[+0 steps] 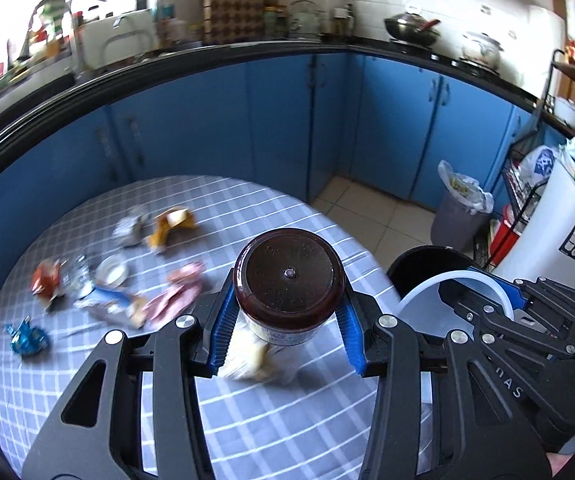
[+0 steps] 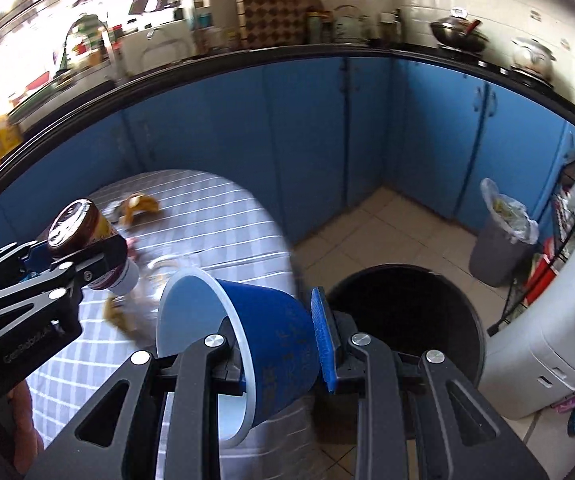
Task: Collect trash
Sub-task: 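Carry jar and cup to the black bin and open both tools over it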
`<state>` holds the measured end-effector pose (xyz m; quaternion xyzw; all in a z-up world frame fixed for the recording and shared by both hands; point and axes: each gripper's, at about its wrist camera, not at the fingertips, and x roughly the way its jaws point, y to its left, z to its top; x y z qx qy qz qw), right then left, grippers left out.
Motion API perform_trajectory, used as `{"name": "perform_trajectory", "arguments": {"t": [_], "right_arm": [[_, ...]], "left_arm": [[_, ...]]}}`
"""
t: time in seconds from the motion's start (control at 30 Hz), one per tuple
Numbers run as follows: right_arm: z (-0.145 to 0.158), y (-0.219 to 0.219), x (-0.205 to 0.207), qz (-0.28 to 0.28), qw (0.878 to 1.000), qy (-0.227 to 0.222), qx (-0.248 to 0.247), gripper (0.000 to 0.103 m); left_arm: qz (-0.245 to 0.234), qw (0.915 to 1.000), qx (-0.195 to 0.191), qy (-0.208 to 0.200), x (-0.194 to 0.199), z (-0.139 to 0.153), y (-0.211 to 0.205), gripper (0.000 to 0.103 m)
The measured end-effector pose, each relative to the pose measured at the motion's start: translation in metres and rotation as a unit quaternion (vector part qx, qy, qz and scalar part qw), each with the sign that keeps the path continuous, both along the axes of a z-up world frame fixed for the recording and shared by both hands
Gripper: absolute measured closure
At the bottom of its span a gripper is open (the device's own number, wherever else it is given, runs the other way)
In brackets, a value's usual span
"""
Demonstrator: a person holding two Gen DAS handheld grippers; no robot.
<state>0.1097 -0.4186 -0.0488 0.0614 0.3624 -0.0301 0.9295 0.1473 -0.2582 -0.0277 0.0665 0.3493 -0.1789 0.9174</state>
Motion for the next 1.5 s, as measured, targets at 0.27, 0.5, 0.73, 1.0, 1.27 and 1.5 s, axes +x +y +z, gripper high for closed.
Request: {"name": "perform_trajectory", "arguments": {"t": [0.27, 0.5, 0.73, 1.0, 1.27, 1.5], "right_arm": [[-0.018, -0.053, 0.014, -0.055, 0.998, 0.023, 0.008, 0.077], [-0.036, -0.074, 0.023, -0.077, 0.995, 0.051, 0.024, 0.075], [-0.041, -0.088, 0.015, -0.103, 0.993, 0.046, 0.032, 0.014], [-0.045, -0.103, 0.001, -0.126, 0.991, 0.042, 0.032, 0.014], [-0.046, -0.118, -0.007, -0.140, 0.989, 0.033, 0.045, 0.014], [-0.047, -0.118, -0.010, -0.139, 0.989, 0.031, 0.050, 0.014]], "left_arm": [[-0.034, 0.9994, 0.005, -0.005, 0.012, -0.001, -0.049, 0.056], [-0.050, 0.9987, 0.008, -0.009, 0.016, -0.002, -0.074, 0.056], [-0.058, 0.9982, 0.007, -0.011, 0.015, 0.001, -0.087, 0.056], [-0.079, 0.9968, 0.009, -0.007, 0.010, -0.002, -0.105, 0.056], [-0.106, 0.9938, 0.005, -0.033, 0.002, 0.009, -0.128, 0.040], [-0.112, 0.9921, 0.007, -0.055, -0.007, 0.012, -0.135, 0.033]]}}
